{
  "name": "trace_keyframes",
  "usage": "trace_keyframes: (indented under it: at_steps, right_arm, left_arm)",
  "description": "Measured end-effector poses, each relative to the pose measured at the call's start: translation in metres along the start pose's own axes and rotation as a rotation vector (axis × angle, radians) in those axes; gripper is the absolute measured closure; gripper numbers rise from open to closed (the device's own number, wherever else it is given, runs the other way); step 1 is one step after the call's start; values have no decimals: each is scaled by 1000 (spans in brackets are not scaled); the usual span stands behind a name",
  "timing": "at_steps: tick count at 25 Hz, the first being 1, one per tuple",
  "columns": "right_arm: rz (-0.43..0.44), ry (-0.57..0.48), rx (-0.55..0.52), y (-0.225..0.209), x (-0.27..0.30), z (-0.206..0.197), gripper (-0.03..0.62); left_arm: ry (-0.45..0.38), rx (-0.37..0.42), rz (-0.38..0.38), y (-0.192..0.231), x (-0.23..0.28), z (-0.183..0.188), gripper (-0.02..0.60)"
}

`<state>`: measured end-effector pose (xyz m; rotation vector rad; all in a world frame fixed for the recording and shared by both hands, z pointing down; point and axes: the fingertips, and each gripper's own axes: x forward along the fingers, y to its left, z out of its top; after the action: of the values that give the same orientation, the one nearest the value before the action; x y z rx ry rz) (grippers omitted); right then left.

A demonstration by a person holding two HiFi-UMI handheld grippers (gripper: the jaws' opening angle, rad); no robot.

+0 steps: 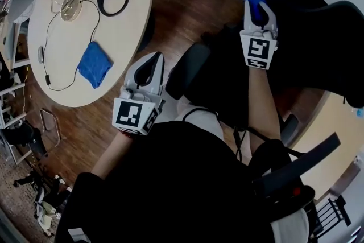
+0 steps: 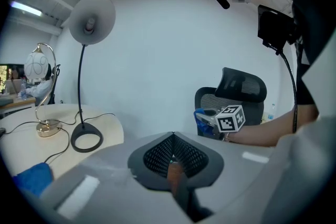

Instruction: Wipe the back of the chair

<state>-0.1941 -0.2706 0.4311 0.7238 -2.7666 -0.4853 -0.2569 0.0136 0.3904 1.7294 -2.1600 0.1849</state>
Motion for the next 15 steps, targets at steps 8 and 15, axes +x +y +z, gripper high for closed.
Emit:
trace_keyframes:
  at_steps: [8,15]
  right_arm:
    - [-3,-94,149,29,13,47,548]
    - [-126,-171,289,-7,-113,71,548]
  left_arm:
    - [-26,45,-44,38,-2,11,575]
    - [-19,104,-270,-26,25,13,575]
